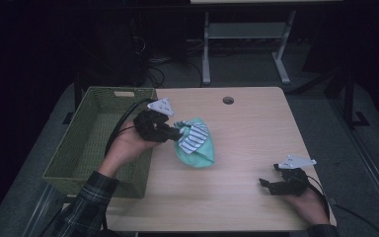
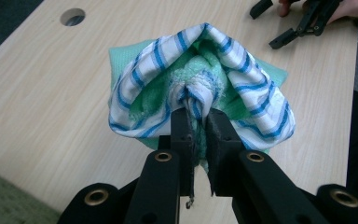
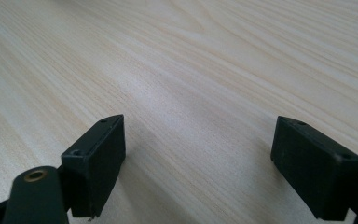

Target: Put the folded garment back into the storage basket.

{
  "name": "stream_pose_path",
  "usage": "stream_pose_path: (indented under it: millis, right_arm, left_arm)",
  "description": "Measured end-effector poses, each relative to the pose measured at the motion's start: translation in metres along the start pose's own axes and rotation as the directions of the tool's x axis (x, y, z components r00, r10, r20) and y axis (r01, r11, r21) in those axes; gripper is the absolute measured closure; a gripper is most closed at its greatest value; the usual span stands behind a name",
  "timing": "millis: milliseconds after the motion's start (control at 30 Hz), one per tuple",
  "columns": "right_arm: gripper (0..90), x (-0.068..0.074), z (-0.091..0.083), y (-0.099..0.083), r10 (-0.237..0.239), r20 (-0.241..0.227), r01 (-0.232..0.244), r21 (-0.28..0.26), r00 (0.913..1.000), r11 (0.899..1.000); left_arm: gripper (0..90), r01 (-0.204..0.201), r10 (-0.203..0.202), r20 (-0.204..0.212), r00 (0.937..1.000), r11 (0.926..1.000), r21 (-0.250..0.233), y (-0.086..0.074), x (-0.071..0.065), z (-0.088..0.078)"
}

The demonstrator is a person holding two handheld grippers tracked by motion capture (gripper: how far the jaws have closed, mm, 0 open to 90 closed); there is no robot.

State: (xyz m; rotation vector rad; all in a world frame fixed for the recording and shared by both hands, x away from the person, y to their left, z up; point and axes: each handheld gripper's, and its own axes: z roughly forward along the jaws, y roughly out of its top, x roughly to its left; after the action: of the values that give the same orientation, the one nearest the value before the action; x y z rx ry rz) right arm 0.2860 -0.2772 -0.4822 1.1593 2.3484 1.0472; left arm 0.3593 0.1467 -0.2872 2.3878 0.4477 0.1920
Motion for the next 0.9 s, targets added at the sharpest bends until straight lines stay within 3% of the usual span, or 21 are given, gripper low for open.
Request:
stream_pose_path:
  millis: [400, 667, 900]
  right_arm:
    - [17.4, 0.000, 0.000, 0.000, 0.005, 0.003, -0.005, 0.001, 1.0000, 1.000]
    - [17.5, 0.000, 0.000, 0.000, 0.005, 0.006, -0.005, 0.002, 1.0000, 1.000]
    - [17.5, 0.000, 0.000, 0.000, 0.005, 0.007, -0.005, 0.001, 1.0000, 1.000]
  left_arm:
    - [82.4, 0.065, -0.070, -0.083, 0.9941, 0.9962, -0.058, -0.019, 0.020, -0.049]
    - [82.4, 0.126, -0.136, -0.138, 0.9810, 0.9887, -0.081, -0.043, 0.036, -0.078]
    - [82.4, 0.182, -0.198, -0.178, 0.9639, 0.9781, -0.101, -0.066, 0.047, -0.099]
